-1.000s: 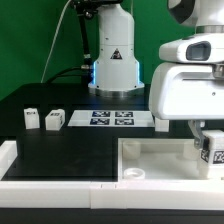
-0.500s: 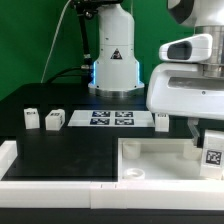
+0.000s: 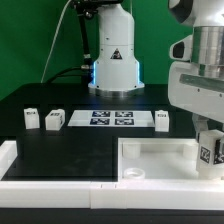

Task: Assemble one leg

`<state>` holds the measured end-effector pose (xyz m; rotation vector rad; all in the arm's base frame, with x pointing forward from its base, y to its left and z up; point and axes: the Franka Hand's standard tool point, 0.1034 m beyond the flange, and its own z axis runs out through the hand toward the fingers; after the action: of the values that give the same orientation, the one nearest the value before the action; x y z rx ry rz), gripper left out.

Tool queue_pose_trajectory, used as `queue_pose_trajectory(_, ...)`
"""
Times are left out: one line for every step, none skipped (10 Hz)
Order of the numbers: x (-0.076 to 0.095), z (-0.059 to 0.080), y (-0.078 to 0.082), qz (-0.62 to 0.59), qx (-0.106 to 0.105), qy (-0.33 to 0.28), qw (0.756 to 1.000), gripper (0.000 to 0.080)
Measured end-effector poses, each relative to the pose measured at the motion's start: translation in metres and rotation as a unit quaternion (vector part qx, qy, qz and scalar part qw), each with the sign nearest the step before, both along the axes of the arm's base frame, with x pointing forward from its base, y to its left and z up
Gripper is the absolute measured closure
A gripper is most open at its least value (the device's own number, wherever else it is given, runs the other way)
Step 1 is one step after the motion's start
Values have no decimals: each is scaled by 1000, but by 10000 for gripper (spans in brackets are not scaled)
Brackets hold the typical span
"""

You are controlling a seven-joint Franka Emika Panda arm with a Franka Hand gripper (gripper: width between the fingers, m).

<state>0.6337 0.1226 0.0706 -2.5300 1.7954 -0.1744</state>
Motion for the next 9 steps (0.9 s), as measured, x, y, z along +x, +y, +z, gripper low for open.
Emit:
queue_pose_trajectory(0, 0, -1, -53, 11, -1, 999, 508)
queue_pose_trajectory(0, 0, -1, -77, 16, -1, 997, 508)
queue_pose_trajectory(0, 0, -1, -100, 19, -2, 995, 508)
queue_pose_trajectory(0, 0, -1, -84, 17, -2, 996, 432)
queue_pose_trajectory(1, 0, 0, -48, 13, -9, 999, 432)
queue_pose_trajectory(-1, -2, 2, -37, 12, -8, 999, 249)
queue_pose_trajectory(-2, -3, 3, 4, 8, -7, 1000, 181)
queue_pose_trajectory(-2, -3, 3, 84, -2, -5, 996, 181)
queue_pose_trajectory(-2, -3, 4, 142, -10, -4, 990, 156)
